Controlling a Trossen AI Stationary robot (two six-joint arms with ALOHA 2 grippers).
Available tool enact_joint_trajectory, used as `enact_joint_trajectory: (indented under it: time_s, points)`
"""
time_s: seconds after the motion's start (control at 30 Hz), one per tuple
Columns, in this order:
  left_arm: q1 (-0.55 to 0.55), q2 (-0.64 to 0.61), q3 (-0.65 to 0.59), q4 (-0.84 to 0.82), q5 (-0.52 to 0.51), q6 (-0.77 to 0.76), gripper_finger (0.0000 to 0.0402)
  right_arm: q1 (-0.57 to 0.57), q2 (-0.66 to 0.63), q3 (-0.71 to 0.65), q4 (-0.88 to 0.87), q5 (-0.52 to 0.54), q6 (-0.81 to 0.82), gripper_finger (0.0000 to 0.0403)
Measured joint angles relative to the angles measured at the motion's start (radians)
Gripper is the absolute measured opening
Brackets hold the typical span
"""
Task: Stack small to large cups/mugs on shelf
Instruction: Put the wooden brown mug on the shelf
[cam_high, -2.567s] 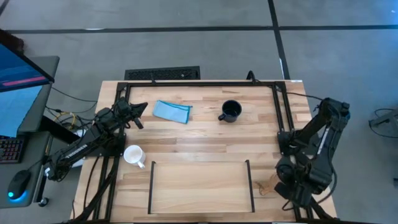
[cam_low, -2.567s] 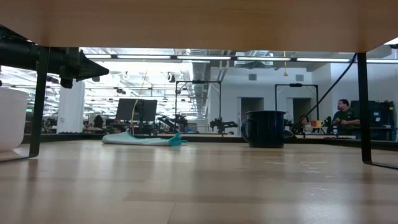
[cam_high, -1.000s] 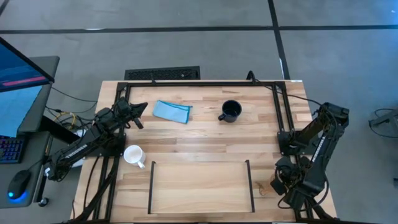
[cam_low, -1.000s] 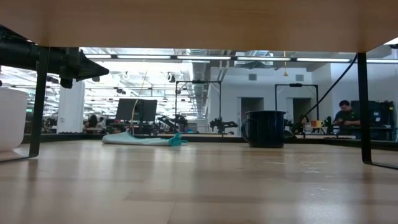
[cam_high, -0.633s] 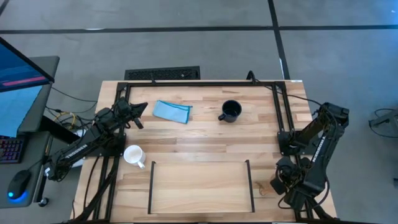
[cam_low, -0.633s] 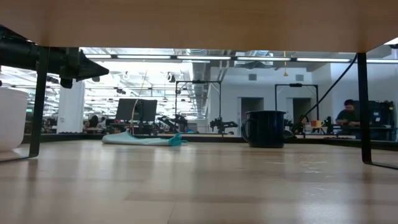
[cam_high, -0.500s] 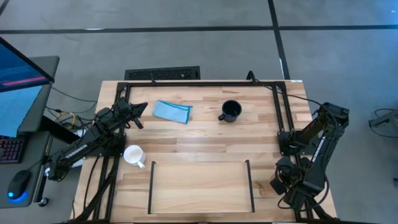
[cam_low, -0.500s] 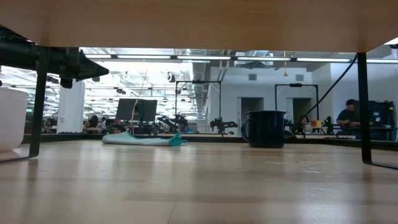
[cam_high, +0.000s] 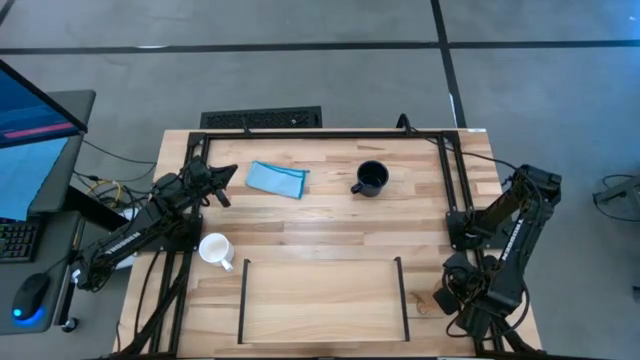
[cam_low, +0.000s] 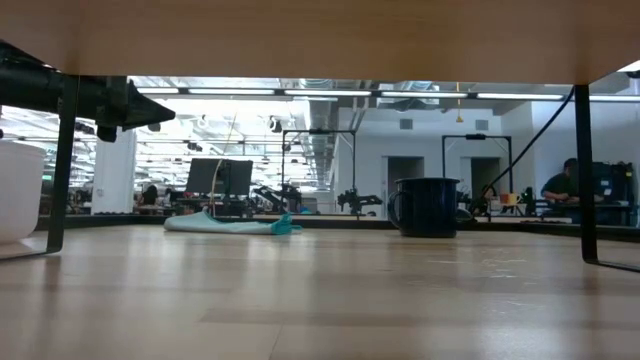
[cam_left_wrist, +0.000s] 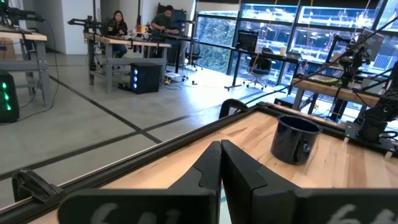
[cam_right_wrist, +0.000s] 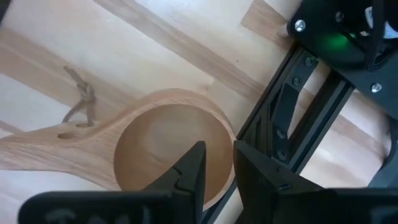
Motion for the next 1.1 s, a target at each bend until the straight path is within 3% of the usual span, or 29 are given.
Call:
enact_joint_trajectory:
  time_s: [0.2,0.67,1.1]
  points:
    - [0.000,0.000,0.000,0.000,0.000,0.000,0.0000,0.000,0.000,0.000,0.007,0.000,0.000,0.0108]
    - [0.000,0.000,0.000,0.000,0.000,-0.022,0.0000,0.000,0.001,0.000,0.003,-0.003,-0.050,0.0199]
    - [0.000,0.000,0.000,0.000,0.000,-0.023,0.0000,-0.008,0.001,-0.001,0.012,-0.023,-0.019,0.0196]
